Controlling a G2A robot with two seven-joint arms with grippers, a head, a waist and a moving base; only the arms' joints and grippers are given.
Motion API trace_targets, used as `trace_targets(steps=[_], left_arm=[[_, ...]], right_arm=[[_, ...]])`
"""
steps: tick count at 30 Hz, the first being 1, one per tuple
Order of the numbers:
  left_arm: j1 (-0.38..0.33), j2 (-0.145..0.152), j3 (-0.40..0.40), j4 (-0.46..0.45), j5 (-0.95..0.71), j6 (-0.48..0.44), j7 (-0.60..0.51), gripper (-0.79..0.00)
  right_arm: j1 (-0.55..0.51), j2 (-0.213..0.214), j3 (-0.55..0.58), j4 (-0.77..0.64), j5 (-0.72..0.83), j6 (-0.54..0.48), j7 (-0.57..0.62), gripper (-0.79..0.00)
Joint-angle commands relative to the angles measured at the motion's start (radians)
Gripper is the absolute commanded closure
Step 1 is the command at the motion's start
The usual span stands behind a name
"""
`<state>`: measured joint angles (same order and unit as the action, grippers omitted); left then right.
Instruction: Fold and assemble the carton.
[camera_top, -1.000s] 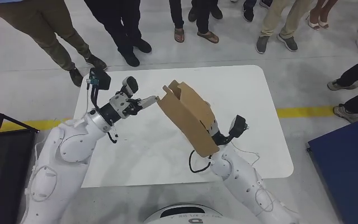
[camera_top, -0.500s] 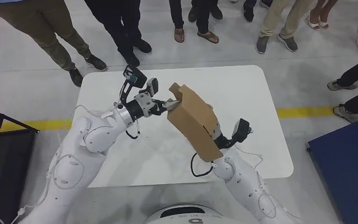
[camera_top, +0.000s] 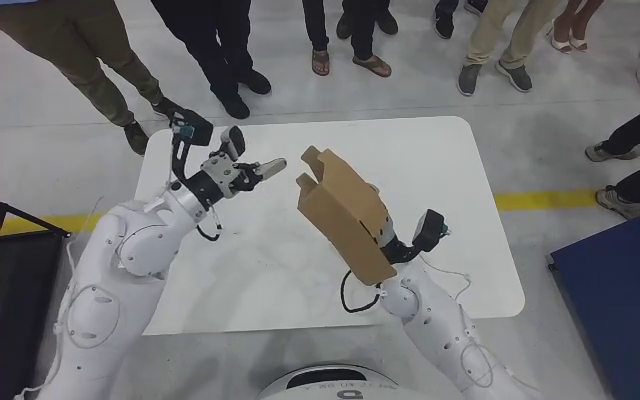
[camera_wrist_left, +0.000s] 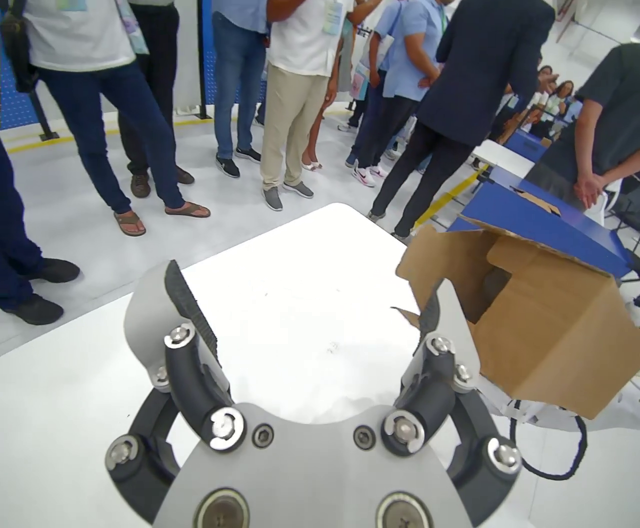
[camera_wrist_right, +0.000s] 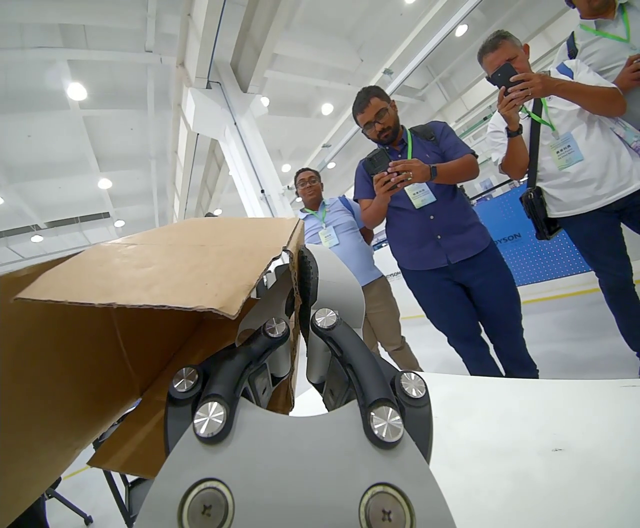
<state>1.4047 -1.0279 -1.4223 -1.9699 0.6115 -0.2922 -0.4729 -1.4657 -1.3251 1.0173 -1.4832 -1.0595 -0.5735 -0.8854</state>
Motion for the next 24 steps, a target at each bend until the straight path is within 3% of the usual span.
trace_targets(steps=[1,4,8,16,24], left_arm=[[0.048,0.003,-0.039,0.007,-0.026,-0.012,0.023,-0.785],[0.103,0.004,-0.06,0.05,-0.041,-0.027,0.039,-0.785],[0.116,-0.001,-0.013,0.099,-0.067,-0.074,0.051,-0.785],[0.043,-0.016,0.096,0.122,-0.112,-0.138,0.065,-0.785],[-0.022,-0.025,0.15,0.135,-0.083,-0.117,0.038,-0.785]], right_arm=[[0.0,0.0,0.0,0.0,0.0,0.0,0.0,0.0],[0.0,0.0,0.0,0.0,0.0,0.0,0.0,0.0],[-0.003,-0.002,-0.009,-0.007,0.024,-0.021,0.024,0.0],[0.02,-0.011,-0.015,0.074,0.092,-0.109,-0.017,0.0],[0.017,-0.015,-0.013,0.1,0.057,-0.133,-0.048,0.0]])
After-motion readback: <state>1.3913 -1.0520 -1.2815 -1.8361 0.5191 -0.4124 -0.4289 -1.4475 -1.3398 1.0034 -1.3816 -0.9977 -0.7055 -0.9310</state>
